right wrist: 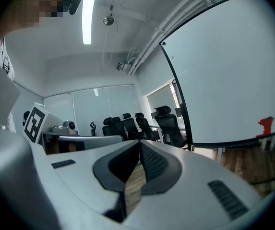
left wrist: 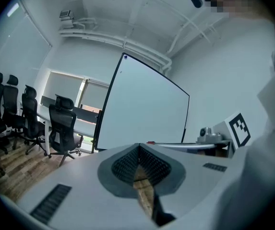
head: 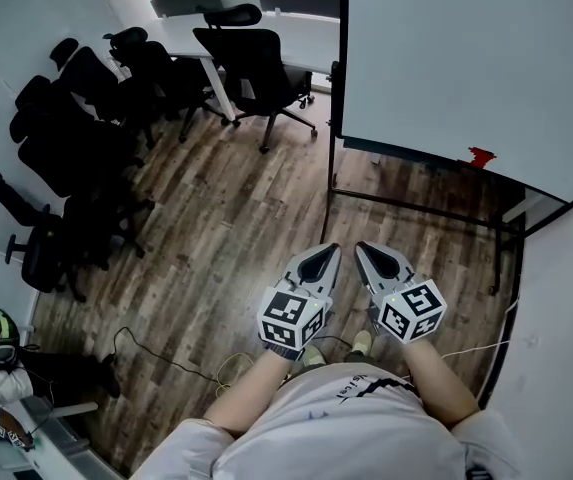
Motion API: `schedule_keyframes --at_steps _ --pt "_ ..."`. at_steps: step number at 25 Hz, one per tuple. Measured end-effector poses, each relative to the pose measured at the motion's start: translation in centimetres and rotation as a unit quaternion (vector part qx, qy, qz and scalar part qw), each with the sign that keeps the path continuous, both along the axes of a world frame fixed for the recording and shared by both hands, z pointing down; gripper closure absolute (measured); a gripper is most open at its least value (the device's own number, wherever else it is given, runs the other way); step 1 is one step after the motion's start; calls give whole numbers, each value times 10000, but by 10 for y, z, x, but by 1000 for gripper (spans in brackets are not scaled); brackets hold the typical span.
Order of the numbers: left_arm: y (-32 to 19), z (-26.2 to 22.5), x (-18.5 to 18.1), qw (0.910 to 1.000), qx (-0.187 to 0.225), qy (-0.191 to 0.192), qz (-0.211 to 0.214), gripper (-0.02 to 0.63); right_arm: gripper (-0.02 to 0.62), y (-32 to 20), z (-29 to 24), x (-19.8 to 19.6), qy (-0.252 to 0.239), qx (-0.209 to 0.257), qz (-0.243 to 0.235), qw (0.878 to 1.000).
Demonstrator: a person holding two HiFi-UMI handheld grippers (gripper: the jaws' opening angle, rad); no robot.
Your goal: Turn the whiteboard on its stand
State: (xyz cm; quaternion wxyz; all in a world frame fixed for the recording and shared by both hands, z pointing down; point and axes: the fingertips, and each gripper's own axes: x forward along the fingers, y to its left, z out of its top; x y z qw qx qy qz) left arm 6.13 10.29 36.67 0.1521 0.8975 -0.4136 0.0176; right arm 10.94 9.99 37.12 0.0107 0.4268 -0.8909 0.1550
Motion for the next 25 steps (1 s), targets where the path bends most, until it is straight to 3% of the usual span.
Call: schedule_keyframes --at_steps 15,25 --pt "-9 19 -39 10000 -57 -1 -77 594 580 -15 21 -31 14 23 222 9997" --pt "-102 38 -27 9998 1 45 -174 594 578 -120 55 -14 134 -42 416 9990"
